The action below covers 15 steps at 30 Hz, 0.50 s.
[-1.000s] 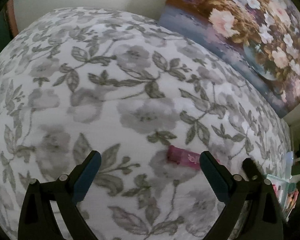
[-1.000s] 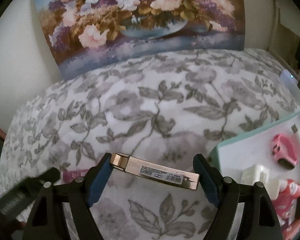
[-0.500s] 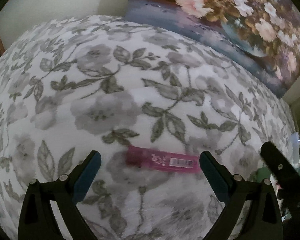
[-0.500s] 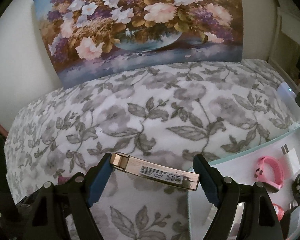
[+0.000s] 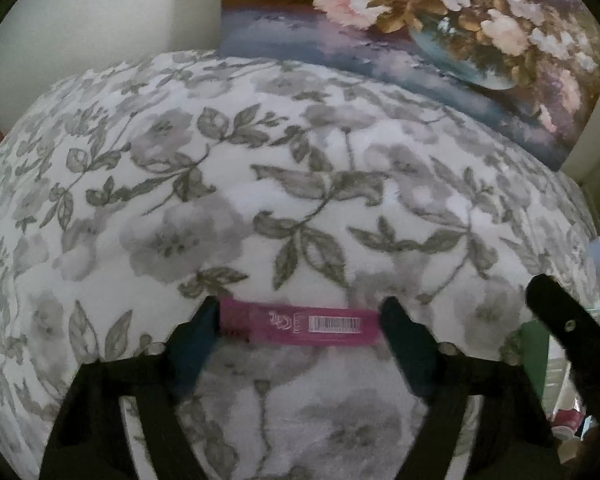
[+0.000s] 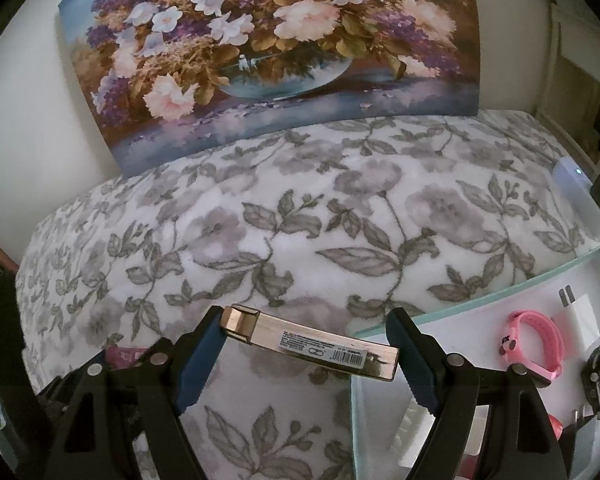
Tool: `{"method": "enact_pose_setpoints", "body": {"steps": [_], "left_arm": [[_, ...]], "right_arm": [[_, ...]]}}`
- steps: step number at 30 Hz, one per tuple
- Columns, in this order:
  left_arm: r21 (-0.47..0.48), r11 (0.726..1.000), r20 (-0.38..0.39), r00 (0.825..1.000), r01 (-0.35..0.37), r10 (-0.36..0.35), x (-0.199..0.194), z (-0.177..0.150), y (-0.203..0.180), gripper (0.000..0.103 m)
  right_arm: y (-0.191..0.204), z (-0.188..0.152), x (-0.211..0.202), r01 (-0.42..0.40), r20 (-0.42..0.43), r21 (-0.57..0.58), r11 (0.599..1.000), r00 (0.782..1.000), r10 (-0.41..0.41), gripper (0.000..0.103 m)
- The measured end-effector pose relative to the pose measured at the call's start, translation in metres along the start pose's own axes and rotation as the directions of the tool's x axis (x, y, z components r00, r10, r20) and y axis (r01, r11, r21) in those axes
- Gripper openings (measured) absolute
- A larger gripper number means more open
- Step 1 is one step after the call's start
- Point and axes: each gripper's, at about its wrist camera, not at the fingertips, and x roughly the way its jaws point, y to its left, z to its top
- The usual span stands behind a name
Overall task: Organize rigid objects
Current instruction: 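Grasp the pink stick with the left gripper while the right holds the USB stick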
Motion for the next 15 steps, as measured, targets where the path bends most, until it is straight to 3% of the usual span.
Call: {"method": "enact_pose_setpoints", "body": {"steps": [15], "left_arm": [[0.100,0.993,0.009,0.998,-0.067,0.067,0.002,-0.009,-0.019,0.082]], "right_arm": [[-0.010,-0.001,-0.009,-0.007,-0.012,0.019,1.000,1.000,0.007,0.083]]}}
